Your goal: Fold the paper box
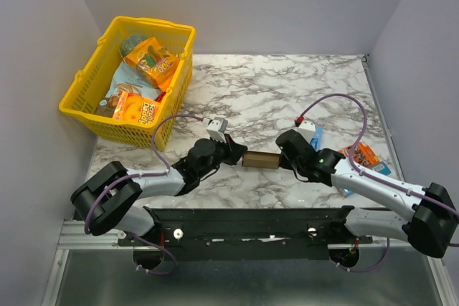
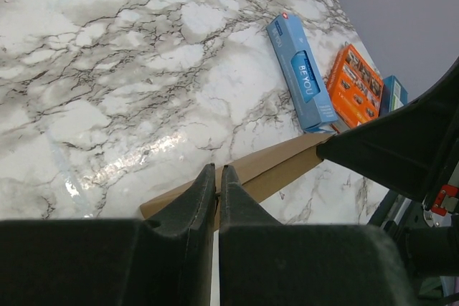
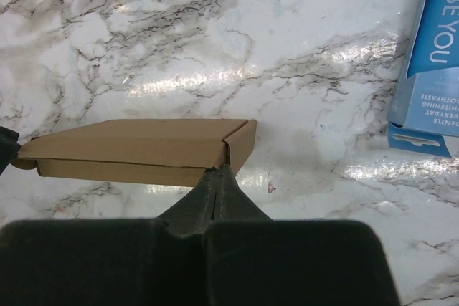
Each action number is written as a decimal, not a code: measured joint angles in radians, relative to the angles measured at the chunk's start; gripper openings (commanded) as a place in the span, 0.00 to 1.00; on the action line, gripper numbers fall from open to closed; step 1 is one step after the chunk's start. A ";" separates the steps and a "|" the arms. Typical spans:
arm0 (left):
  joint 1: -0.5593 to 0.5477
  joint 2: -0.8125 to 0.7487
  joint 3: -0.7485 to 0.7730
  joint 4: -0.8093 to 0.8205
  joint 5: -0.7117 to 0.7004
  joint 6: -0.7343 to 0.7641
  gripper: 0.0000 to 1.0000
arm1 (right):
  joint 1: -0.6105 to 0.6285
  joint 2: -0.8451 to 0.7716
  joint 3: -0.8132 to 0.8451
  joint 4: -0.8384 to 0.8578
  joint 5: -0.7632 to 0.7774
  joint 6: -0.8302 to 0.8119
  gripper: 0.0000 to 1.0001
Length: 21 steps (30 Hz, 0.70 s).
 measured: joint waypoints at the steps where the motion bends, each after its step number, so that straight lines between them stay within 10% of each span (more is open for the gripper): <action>1: -0.003 0.002 0.003 -0.001 -0.001 -0.001 0.05 | 0.000 0.000 0.005 -0.010 -0.001 0.000 0.07; 15: -0.032 -0.003 0.016 -0.034 -0.046 -0.005 0.03 | 0.000 -0.013 0.063 -0.117 -0.023 -0.006 0.23; 21: -0.048 0.000 0.033 -0.060 -0.063 -0.005 0.03 | 0.000 -0.069 0.063 -0.142 -0.029 0.001 0.55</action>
